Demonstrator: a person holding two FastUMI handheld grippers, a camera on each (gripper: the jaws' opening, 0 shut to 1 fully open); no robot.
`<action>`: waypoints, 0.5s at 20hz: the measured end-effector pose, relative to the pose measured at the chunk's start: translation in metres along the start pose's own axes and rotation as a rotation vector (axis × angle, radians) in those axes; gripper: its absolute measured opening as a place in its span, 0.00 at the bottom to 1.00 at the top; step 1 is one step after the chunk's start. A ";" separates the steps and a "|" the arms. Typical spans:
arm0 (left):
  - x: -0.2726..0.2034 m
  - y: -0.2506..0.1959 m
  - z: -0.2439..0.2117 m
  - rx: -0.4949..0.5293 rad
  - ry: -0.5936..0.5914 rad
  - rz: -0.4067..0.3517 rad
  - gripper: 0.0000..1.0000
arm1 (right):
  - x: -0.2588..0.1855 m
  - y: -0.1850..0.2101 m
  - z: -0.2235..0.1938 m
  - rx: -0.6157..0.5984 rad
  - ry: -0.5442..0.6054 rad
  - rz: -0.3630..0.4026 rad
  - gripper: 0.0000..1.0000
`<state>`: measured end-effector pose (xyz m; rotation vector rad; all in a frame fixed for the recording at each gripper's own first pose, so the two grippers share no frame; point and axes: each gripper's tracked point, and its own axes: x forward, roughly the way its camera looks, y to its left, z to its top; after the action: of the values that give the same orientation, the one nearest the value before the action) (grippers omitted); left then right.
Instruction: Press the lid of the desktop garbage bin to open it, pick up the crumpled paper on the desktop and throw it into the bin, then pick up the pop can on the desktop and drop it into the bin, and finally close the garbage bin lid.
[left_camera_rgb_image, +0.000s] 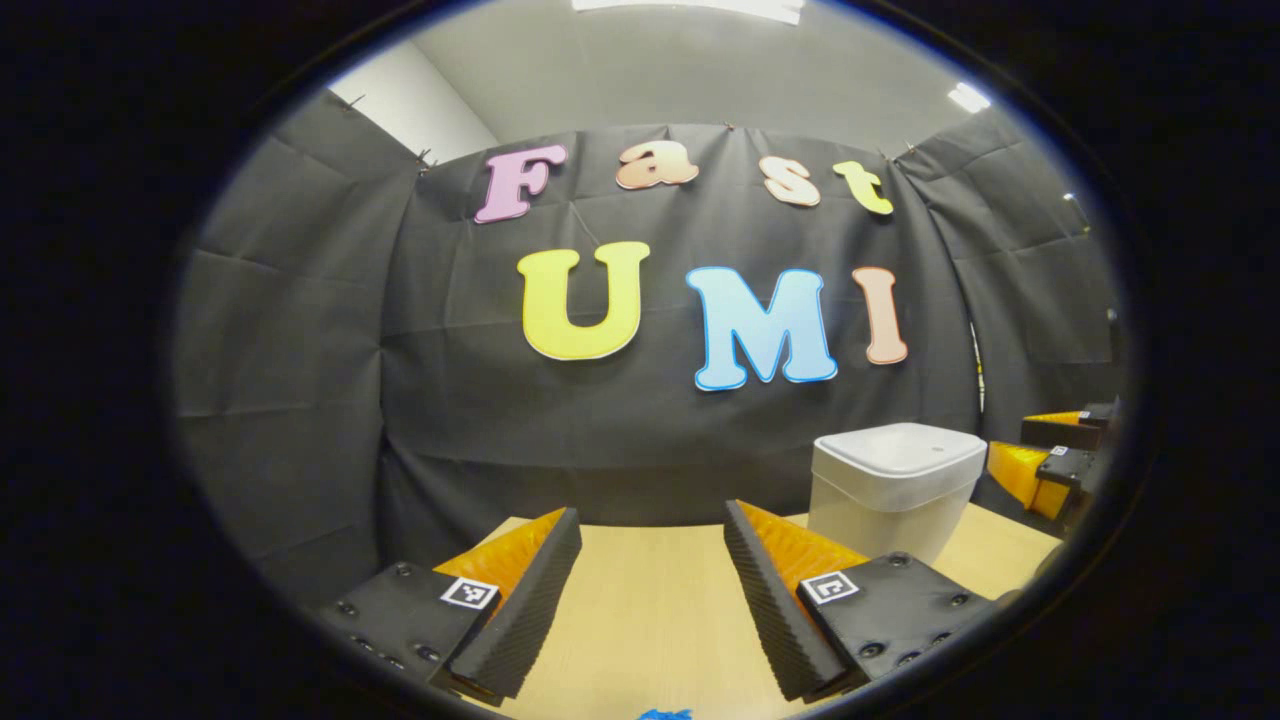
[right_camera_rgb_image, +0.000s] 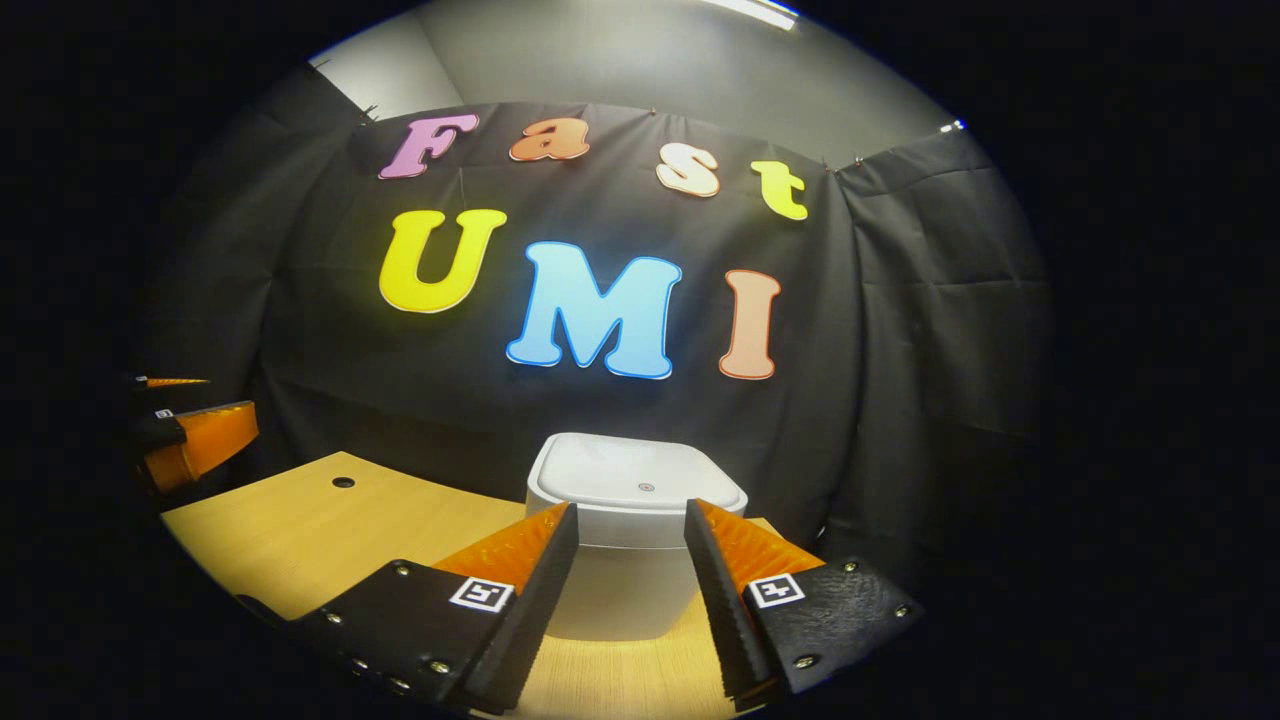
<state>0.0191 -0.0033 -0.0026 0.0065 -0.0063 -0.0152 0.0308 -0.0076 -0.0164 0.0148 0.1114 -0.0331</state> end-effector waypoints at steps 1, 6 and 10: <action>0.000 0.000 0.001 0.002 -0.001 0.000 1.00 | 0.003 0.001 -0.001 0.002 0.003 0.000 0.67; -0.003 -0.002 0.002 0.010 -0.008 -0.005 0.94 | 0.009 0.000 -0.001 0.047 0.022 0.003 0.33; -0.002 -0.003 0.001 0.004 -0.008 -0.009 0.94 | 0.014 -0.004 0.003 0.082 0.021 -0.014 0.05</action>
<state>0.0173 -0.0064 -0.0013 0.0101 -0.0142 -0.0242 0.0451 -0.0126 -0.0149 0.0960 0.1312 -0.0513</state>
